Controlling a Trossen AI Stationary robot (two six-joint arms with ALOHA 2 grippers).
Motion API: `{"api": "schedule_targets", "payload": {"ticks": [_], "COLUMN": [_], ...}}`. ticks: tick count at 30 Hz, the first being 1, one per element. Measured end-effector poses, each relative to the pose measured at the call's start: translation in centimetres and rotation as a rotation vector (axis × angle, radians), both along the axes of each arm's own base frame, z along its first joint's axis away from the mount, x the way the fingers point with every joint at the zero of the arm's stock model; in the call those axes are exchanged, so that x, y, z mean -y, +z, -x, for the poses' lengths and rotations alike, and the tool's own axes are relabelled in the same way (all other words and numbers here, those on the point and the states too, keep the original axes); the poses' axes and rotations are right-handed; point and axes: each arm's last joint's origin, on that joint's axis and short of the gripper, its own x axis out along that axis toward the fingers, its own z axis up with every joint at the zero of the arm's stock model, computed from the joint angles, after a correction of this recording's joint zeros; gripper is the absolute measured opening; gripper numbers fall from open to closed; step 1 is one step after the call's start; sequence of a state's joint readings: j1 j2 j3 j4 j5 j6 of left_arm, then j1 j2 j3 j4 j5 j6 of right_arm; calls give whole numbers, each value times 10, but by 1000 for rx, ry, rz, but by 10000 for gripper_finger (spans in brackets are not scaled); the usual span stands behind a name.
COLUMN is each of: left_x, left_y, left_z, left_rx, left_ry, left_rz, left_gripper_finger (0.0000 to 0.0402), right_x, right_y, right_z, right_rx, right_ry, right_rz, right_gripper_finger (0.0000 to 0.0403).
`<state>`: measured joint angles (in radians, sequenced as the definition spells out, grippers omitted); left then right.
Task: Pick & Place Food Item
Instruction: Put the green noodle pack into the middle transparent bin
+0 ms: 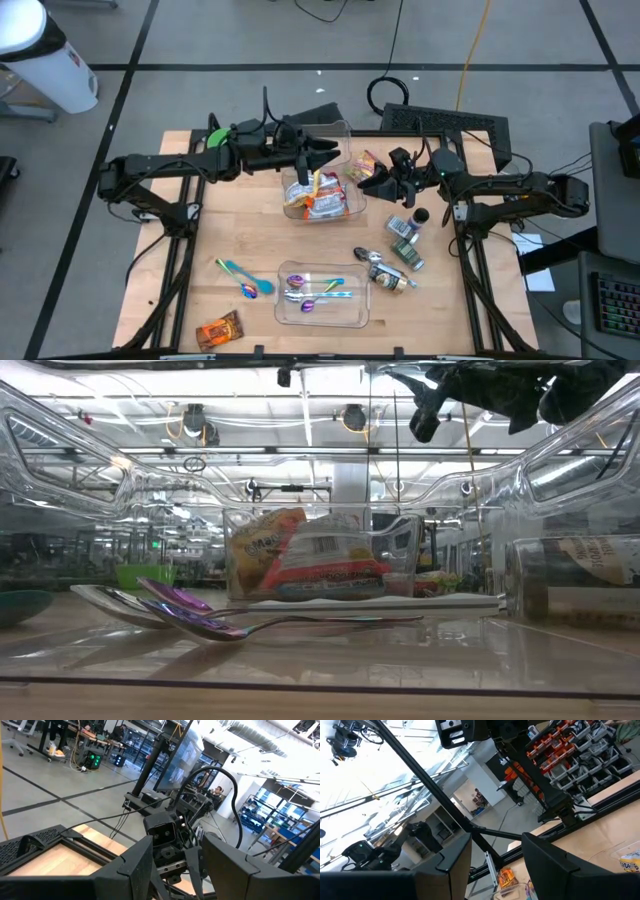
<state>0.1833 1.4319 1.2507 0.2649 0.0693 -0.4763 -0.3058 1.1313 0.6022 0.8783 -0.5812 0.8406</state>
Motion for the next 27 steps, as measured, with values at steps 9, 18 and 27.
{"api": "schedule_targets", "payload": {"ticks": [9,18,27], "left_x": [0,0,-4], "left_y": [0,2,1], "left_z": [0,0,10], "left_rx": [0,28,-57], "left_ry": [1,-2,-240], "left_rz": [-12,22,-51], "left_gripper_finger": [177,177,177], "right_x": [0,2,3], "right_y": [0,0,37], "right_z": [0,0,-9], "right_rx": [12,35,113], "right_ry": [-12,-81,-173], "right_rz": [42,92,196], "right_gripper_finger": [169,169,169]}}
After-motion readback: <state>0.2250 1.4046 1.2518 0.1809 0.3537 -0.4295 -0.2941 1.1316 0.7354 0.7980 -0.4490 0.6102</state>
